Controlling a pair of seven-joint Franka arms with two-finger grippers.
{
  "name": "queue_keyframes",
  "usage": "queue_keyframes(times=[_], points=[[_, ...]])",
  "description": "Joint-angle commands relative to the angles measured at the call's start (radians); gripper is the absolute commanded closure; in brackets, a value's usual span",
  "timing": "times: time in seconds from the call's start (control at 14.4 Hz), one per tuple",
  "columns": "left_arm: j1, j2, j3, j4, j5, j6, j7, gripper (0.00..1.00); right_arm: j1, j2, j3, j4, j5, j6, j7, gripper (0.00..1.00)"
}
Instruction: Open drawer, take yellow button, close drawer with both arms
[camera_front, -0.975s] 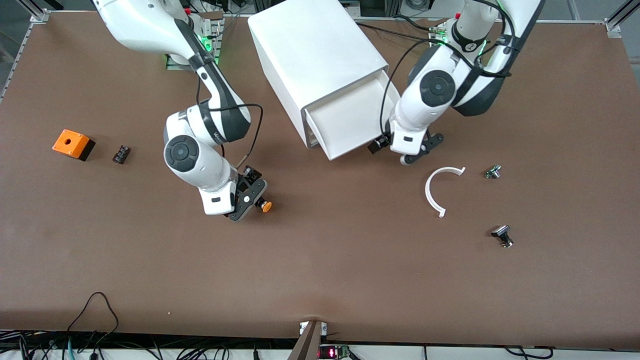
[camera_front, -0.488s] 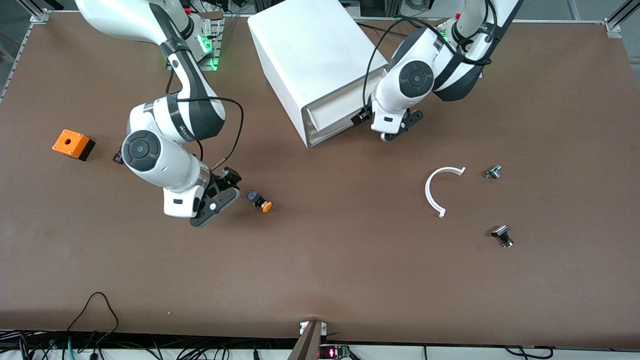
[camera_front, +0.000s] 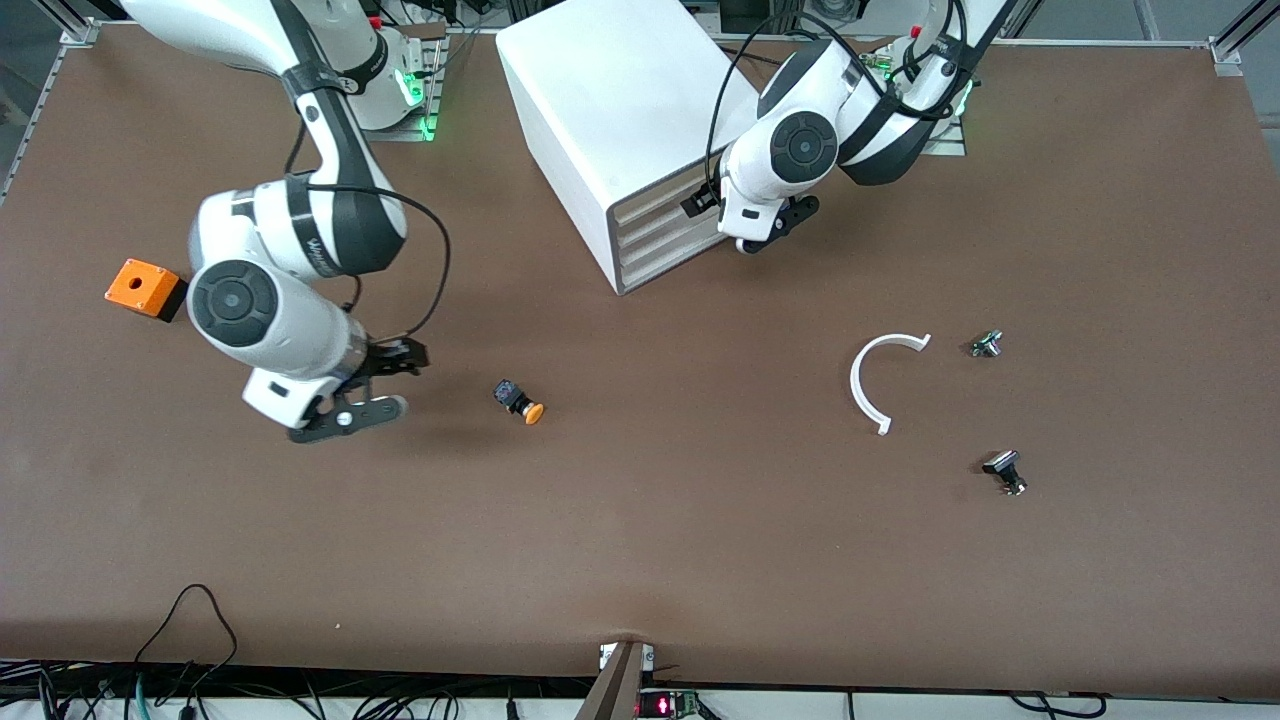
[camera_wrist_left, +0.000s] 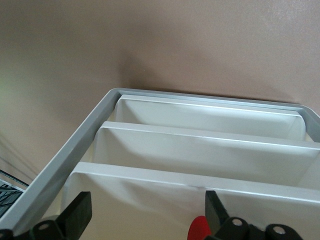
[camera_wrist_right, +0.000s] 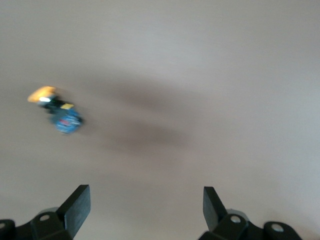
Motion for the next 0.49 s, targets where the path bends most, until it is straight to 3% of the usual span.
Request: queue_keyframes(times=[0.0, 0.21, 0.42], points=[[0.021, -0.035, -0.021, -0.026, -0.044, -0.015, 0.003, 0.0, -0.016, -0.062, -0.016, 0.01, -0.073, -0.039, 0.023, 0.0], [0.089, -0.035, 0.063, 0.008, -0.027, 0.063, 0.085, 0.0, -0.069, -0.098, -0.016, 0.042, -0.061, -0.048, 0.012, 0.0], [0.099, -0.037, 0.201, 0.034, 0.018, 0.057, 0.398, 0.0, -0.106, -0.141, -0.009, 0.094, -0.061, -0.048, 0.012, 0.0]])
